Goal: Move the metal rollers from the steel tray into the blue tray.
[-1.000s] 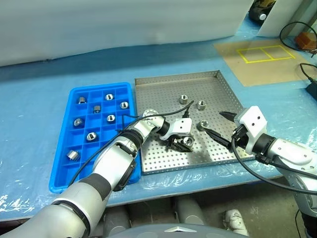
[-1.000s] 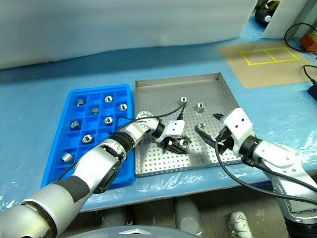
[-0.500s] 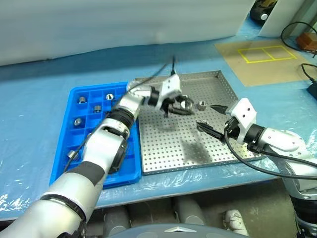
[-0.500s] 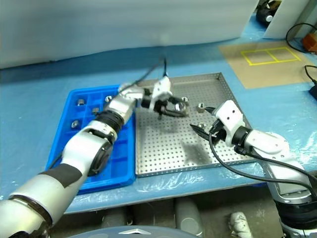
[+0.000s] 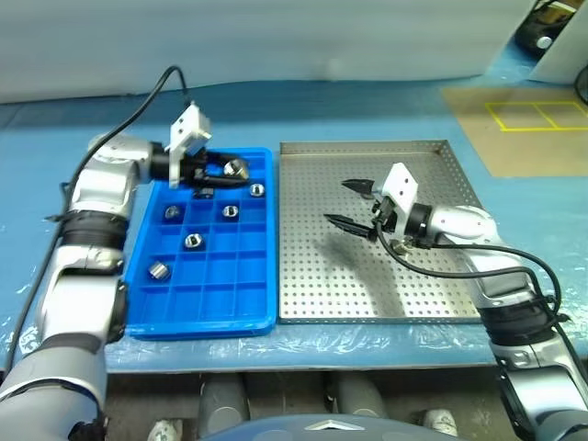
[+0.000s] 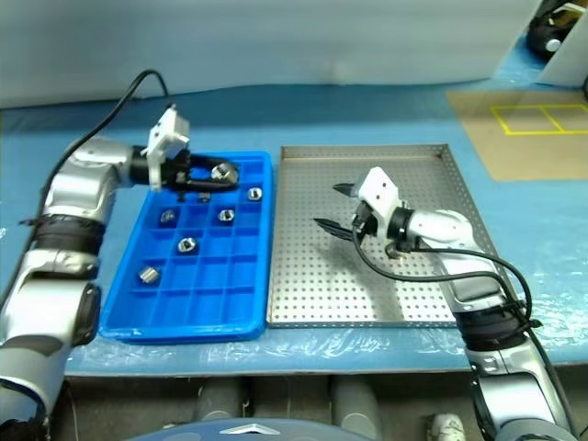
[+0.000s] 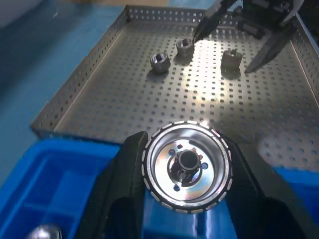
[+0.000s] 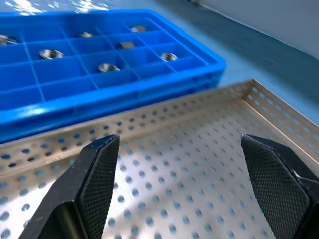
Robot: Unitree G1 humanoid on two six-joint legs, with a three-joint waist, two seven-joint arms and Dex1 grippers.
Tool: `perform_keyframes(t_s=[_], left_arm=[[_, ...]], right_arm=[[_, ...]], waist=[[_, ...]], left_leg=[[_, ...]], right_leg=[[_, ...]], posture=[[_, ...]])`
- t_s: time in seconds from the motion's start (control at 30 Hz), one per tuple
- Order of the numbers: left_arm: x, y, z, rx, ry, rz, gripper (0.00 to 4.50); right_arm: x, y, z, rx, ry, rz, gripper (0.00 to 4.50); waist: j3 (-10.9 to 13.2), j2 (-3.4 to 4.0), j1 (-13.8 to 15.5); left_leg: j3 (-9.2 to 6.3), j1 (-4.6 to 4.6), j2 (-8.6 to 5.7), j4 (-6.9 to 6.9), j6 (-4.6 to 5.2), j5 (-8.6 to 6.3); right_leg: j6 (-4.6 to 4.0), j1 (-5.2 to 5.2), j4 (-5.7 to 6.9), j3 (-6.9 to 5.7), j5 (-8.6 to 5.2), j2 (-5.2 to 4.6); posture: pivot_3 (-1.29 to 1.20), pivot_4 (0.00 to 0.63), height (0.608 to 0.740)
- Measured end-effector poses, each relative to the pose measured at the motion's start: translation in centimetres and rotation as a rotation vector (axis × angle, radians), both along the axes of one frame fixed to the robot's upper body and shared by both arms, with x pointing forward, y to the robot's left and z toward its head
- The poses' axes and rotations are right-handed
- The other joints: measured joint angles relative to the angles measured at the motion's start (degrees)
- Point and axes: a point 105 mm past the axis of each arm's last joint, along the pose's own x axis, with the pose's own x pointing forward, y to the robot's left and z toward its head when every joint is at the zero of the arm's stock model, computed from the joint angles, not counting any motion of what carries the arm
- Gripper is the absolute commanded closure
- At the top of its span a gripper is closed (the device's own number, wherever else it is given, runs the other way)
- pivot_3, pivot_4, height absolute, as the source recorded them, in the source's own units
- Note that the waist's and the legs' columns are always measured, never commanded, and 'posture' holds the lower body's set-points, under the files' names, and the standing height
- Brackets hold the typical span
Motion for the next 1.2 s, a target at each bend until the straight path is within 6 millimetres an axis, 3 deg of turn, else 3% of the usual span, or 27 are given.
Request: perform_keyframes(t_s=[0.27,0.47,0.63,1.03,1.2], left_arm=[[-4.0,2.9,-2.4,0.052,0.091,0.098,2.75],[-5.4,3.1,-4.5,0.051,0.146,0.146,2.75],[-6.2,2.8,-6.3,0.053,0.177,0.153,2.75],[-5.7,2.1,-8.8,0.085,0.184,0.139,2.75],[-6.1,3.6,-8.9,0.101,0.193,0.171,2.75]], right_arm=[[-0.3,3.5,-0.2,-0.002,0.028,0.189,0.51],[-0.9,5.2,-0.2,-0.009,0.043,0.293,0.51],[-1.5,5.1,-0.2,-0.023,0.067,0.344,0.51],[-1.7,5.4,0.2,-0.025,0.088,0.370,0.51],[-1.7,5.1,0.0,-0.029,0.087,0.351,0.51]], waist=[[0.0,-0.02,2.7],[0.0,-0.08,3.2],[0.0,-0.08,3.2],[0.0,-0.09,3.0],[0.0,-0.09,2.7]], left_leg=[[-0.04,-0.02,0.08,0.01,-0.46,0.05],[-0.12,0.03,0.51,0.05,-0.94,0.33],[-0.13,0.15,0.63,0.02,-1.13,0.44],[-0.13,0.14,0.72,0.00,-1.29,0.54],[-0.14,0.15,0.74,-0.01,-1.34,0.57]], right_leg=[[-0.10,-0.15,0.40,-0.13,-0.07,0.01],[-0.24,-0.41,0.96,-0.18,-0.23,0.29],[-0.25,-0.41,1.12,-0.17,-0.23,0.41],[-0.32,-0.49,1.10,-0.07,-0.27,0.70],[-0.33,-0.51,1.11,-0.06,-0.27,0.74]], posture=[[0.06,0.150,0.740],[0.08,0.150,0.740],[0.06,0.150,0.740],[0.02,0.150,0.740],[0.02,0.150,0.740]])
